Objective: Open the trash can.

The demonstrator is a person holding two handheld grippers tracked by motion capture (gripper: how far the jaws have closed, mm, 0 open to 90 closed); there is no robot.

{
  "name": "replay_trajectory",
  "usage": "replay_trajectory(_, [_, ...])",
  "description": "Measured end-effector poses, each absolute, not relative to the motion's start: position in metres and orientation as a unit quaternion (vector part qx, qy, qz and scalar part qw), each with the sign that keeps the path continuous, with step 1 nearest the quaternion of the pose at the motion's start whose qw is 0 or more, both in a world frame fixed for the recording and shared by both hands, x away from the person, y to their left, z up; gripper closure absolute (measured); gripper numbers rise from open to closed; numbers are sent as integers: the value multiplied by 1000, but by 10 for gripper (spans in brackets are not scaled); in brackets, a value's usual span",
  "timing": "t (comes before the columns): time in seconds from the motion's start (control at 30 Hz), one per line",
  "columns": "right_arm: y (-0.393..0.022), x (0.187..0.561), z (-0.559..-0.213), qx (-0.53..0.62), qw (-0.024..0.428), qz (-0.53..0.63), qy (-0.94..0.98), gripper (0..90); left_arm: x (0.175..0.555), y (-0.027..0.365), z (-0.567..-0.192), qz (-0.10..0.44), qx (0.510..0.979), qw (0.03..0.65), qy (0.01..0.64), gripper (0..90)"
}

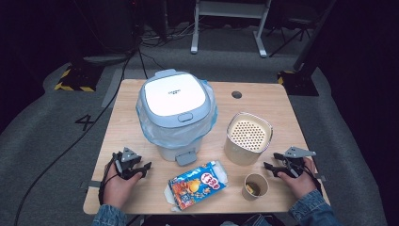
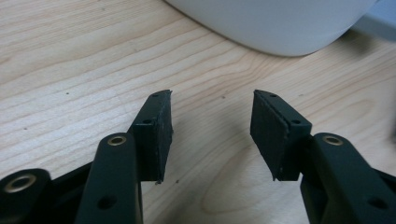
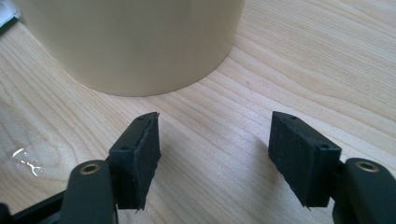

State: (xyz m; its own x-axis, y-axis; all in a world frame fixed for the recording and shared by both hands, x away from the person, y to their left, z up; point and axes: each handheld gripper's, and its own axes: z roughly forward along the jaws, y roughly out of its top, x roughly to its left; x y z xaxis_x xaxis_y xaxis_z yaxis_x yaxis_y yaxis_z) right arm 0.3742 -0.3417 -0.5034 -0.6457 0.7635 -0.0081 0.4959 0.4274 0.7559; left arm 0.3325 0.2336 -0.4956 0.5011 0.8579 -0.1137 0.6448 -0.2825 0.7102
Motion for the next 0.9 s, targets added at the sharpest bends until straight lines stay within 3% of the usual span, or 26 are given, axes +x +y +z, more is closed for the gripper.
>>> replay_trajectory(0.27, [-345, 376, -503, 377, 174, 378, 828, 352, 329, 234, -462, 124, 802, 393, 433, 577])
replay_trajectory(0.53, [-350, 373, -503, 370, 173, 382, 829, 422, 322, 230, -425, 99, 814, 429, 378, 677])
replay_trajectory(0.9, [-350, 371, -503, 351, 167, 391, 834, 673, 311, 217, -365, 82, 832, 460, 301, 675])
